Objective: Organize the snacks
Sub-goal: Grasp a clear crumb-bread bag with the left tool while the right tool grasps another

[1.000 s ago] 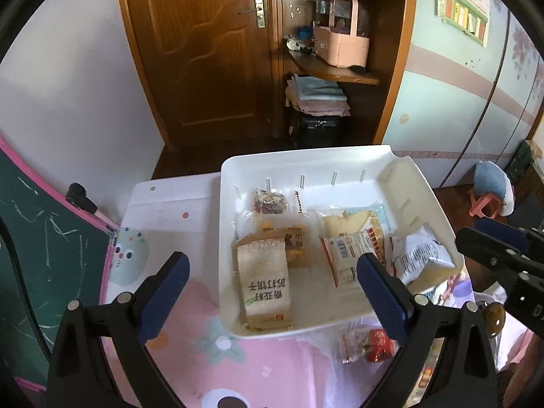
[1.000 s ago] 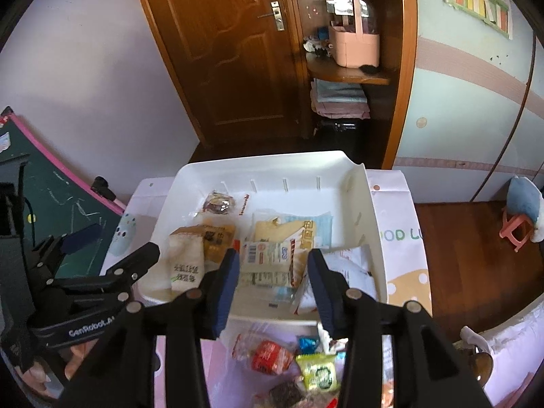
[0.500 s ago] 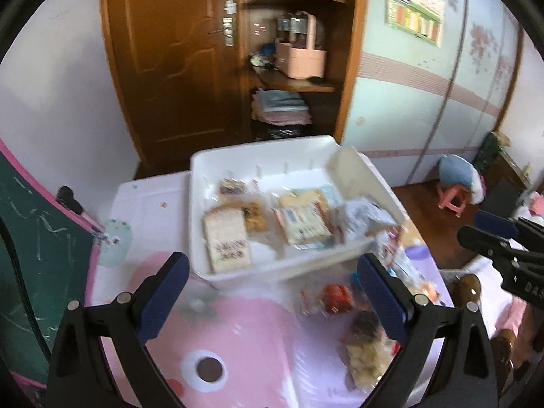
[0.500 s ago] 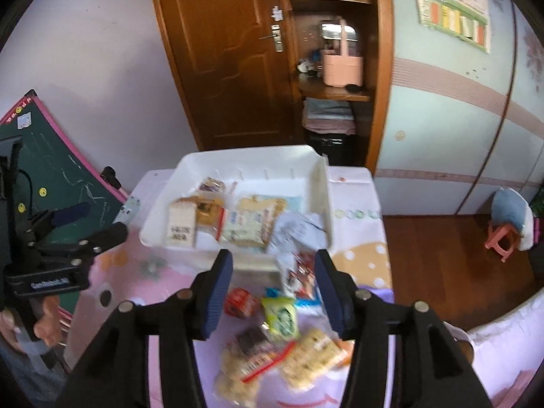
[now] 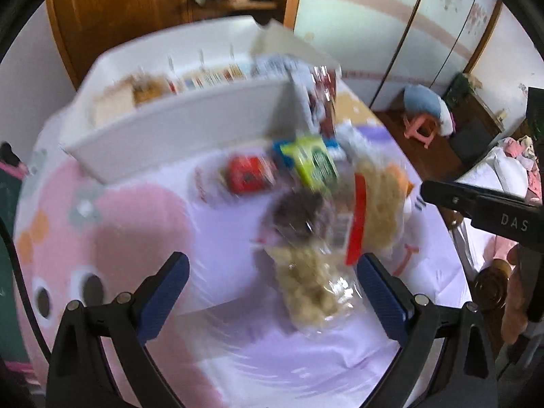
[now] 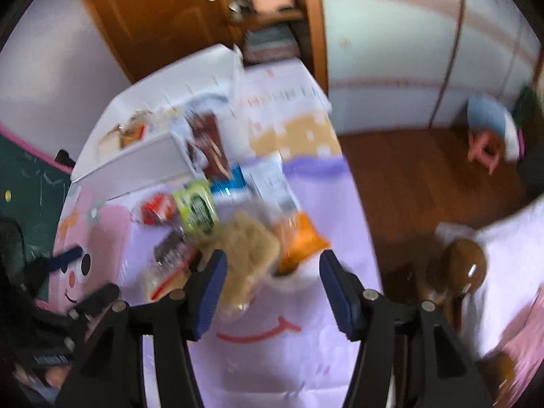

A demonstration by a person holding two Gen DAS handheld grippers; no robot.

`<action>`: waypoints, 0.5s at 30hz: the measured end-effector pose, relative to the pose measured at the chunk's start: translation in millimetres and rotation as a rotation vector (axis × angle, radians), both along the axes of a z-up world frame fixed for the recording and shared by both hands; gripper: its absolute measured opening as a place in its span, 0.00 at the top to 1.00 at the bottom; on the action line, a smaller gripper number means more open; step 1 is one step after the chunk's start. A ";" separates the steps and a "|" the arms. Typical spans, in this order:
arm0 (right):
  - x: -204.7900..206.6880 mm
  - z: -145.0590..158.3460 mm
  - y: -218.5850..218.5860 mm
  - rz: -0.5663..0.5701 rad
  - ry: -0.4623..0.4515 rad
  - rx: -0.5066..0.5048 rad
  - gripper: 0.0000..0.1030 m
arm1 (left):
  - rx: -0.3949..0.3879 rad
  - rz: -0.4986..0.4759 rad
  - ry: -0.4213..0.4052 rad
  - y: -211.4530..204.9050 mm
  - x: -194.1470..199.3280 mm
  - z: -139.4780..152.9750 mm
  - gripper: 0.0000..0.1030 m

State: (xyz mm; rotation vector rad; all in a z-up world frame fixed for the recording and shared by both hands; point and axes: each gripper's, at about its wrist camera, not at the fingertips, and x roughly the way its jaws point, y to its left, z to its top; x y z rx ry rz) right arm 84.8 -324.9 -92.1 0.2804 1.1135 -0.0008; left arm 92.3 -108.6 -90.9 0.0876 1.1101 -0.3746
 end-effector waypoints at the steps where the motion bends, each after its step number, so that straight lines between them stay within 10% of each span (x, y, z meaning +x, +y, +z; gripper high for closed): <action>1: -0.9 -7.6 -3.2 -0.016 0.014 0.037 0.45 | 0.002 0.004 0.010 -4.3 -1.3 -6.0 0.04; 15: 21.2 -46.8 22.3 -0.013 0.045 0.162 0.45 | 0.080 0.061 0.083 -31.9 -3.3 -55.0 0.04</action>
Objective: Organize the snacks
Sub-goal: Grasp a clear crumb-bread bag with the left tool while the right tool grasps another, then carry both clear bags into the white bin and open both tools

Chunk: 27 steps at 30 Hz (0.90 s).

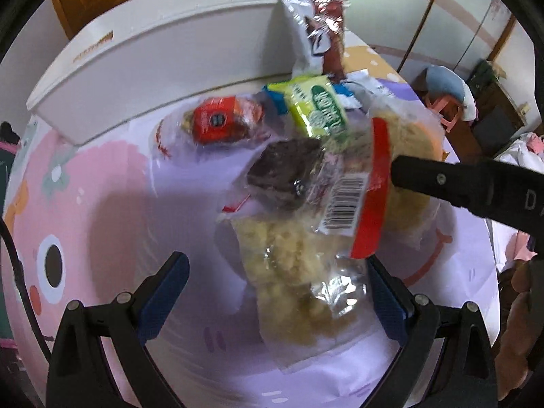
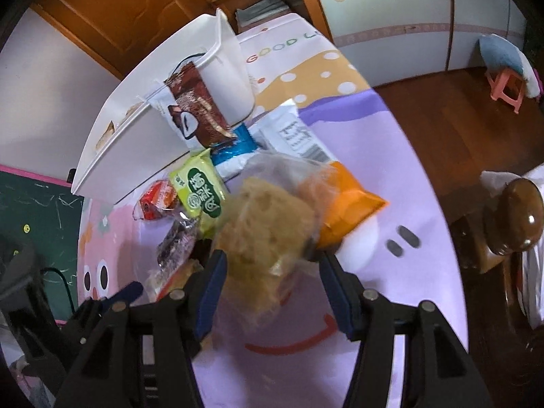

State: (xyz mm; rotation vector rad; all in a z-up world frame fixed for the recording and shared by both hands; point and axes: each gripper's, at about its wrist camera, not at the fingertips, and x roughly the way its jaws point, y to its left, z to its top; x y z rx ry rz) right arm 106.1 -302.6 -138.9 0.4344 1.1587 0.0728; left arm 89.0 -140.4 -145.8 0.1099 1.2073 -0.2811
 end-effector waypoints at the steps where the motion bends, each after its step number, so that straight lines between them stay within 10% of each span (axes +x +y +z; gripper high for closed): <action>1: 1.9 -0.8 3.1 0.005 -0.004 0.004 0.45 | -0.007 0.003 0.005 1.8 -0.1 -0.9 0.04; 4: 4.2 -1.3 9.4 0.020 -0.020 -0.007 0.46 | -0.021 0.012 0.014 7.3 -0.4 -2.0 0.09; 8: 0.2 5.2 17.2 0.066 -0.061 -0.029 0.62 | 0.004 -0.007 -0.018 12.1 -4.2 2.2 0.48; 11: -4.5 12.3 27.7 0.110 -0.084 -0.069 0.69 | -0.043 -0.017 -0.011 23.8 -1.5 8.1 0.56; 27: -23.5 117.4 44.8 0.198 -0.311 -0.142 0.71 | -0.075 0.109 -0.196 126.3 8.2 114.4 0.59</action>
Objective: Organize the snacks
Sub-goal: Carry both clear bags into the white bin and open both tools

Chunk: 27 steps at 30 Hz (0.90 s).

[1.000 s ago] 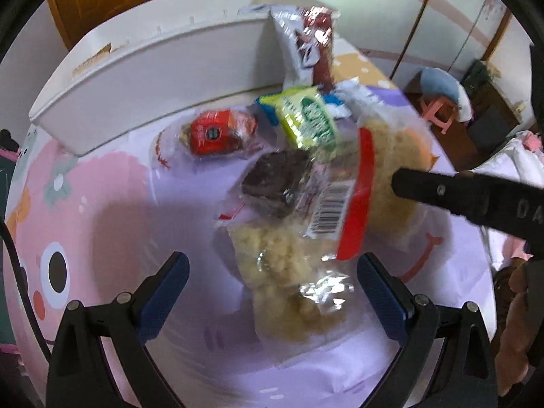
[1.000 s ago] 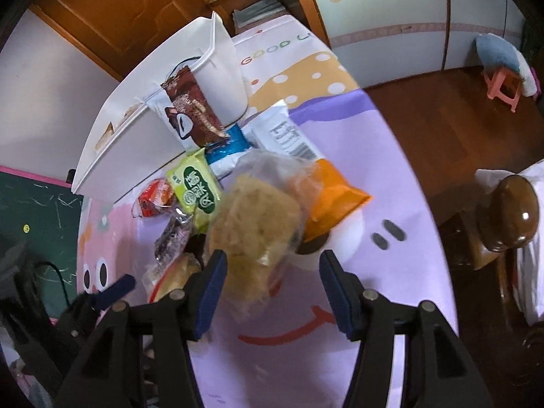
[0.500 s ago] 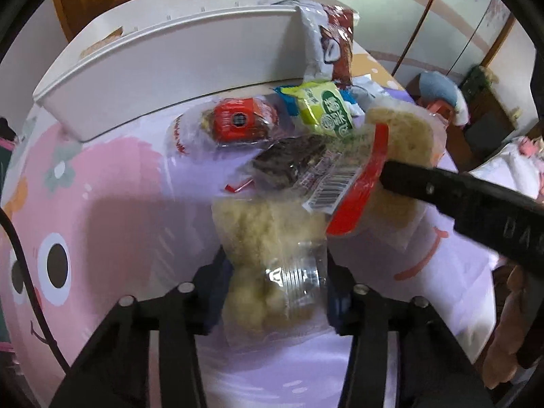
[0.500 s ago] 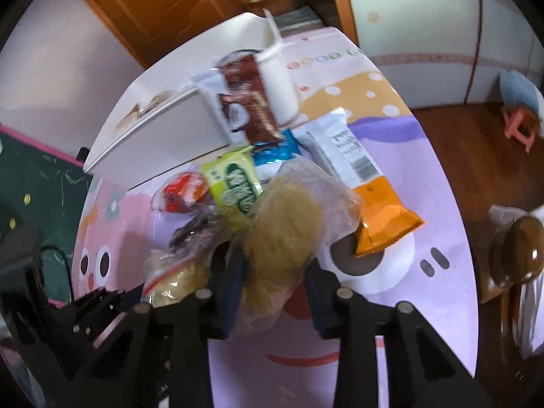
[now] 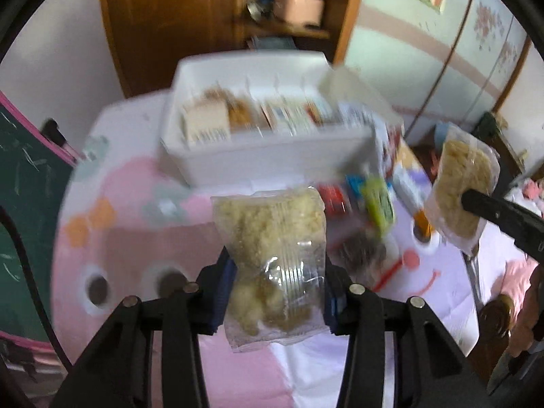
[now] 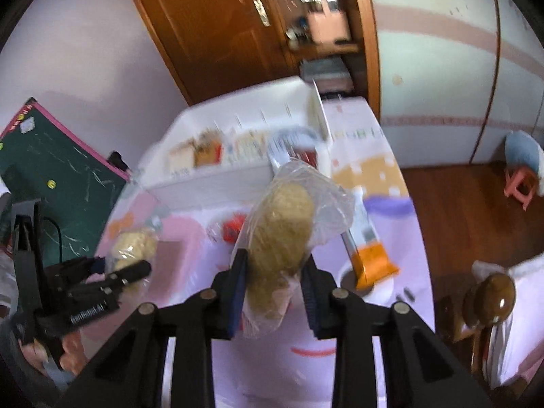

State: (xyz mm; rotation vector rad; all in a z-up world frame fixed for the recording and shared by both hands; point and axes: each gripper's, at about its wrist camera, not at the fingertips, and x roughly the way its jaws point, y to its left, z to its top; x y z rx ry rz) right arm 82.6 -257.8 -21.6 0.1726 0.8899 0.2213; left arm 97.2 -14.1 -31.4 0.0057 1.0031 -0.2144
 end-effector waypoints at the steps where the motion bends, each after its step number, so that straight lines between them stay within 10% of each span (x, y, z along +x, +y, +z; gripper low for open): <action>1: 5.9 8.7 5.0 0.012 -0.022 -0.012 0.71 | 0.005 0.007 -0.025 3.8 7.6 10.3 0.59; 13: 100.9 79.3 40.1 0.027 -0.150 -0.061 0.71 | 0.065 0.086 -0.177 33.4 97.5 99.3 0.58; 27: 174.9 63.3 61.4 -0.019 -0.092 -0.137 0.71 | 0.061 0.082 -0.123 16.4 162.6 70.2 0.58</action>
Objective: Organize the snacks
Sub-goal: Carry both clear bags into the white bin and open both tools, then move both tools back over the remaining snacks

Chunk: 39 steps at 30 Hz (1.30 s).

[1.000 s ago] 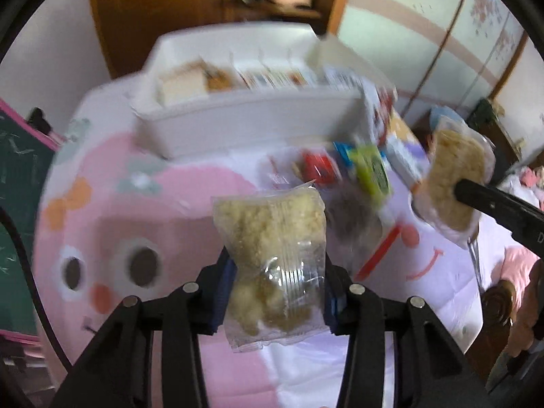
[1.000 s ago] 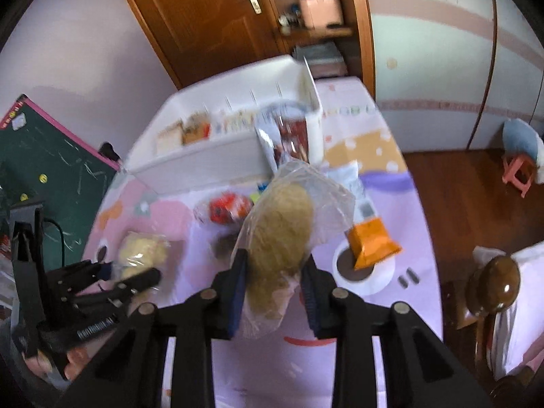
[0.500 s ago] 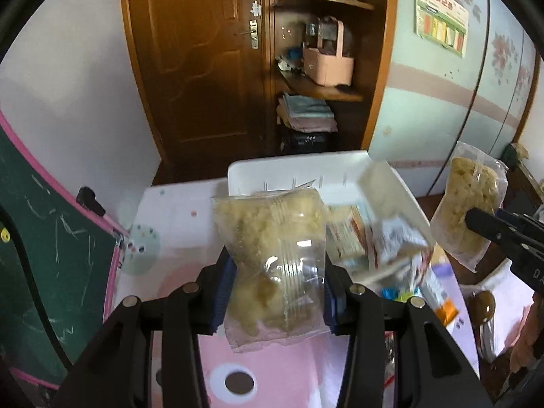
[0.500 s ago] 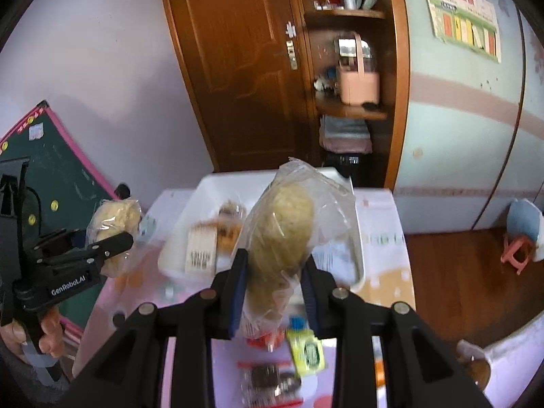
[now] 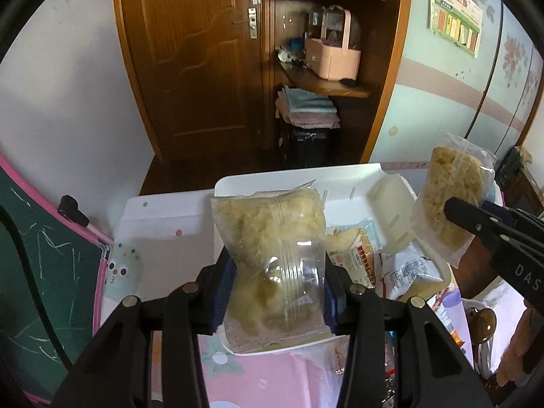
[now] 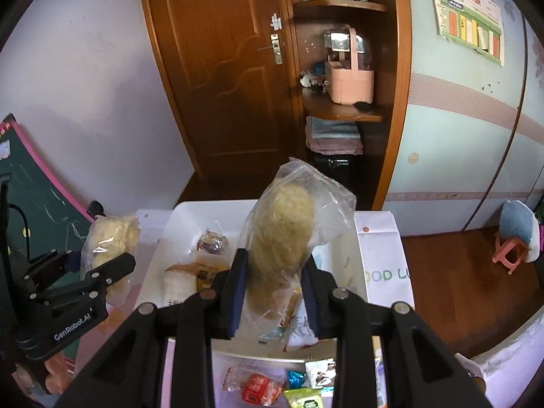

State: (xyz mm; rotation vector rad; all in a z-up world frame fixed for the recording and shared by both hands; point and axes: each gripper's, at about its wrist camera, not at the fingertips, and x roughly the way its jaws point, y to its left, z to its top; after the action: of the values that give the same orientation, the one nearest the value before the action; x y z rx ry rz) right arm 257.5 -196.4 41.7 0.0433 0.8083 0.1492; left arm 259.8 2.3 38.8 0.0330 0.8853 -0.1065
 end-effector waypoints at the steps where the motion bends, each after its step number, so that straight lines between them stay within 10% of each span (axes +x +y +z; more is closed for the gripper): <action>1: 0.6 -1.3 1.2 0.000 0.003 -0.006 0.71 | 0.004 -0.002 0.004 -1.1 1.8 -2.8 0.58; 16: 28.2 -10.1 8.4 -0.018 0.031 -0.036 0.71 | 0.030 -0.023 0.040 -22.5 26.3 -27.5 0.58; 18: 31.9 -12.4 11.1 -0.015 0.041 -0.024 0.71 | 0.027 -0.014 0.039 -22.8 31.1 -31.4 0.53; 20: 31.3 -14.1 12.1 -0.017 0.044 -0.003 0.71 | 0.003 -0.004 0.049 -20.7 35.4 -37.0 0.25; 25: 20.6 -16.7 16.3 -0.026 0.012 -0.052 0.60 | -0.055 -0.005 0.081 -18.5 39.0 -50.4 0.06; 39: -39.5 -13.4 -4.7 -0.042 -0.028 0.012 0.47 | -0.040 0.048 0.083 -10.0 3.0 -48.4 0.06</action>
State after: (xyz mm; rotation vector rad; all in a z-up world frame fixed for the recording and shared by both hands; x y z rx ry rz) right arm 218.0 -201.1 28.4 0.0689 0.7781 0.1149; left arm 262.9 -7.7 -9.6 -0.0303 0.9660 -0.0813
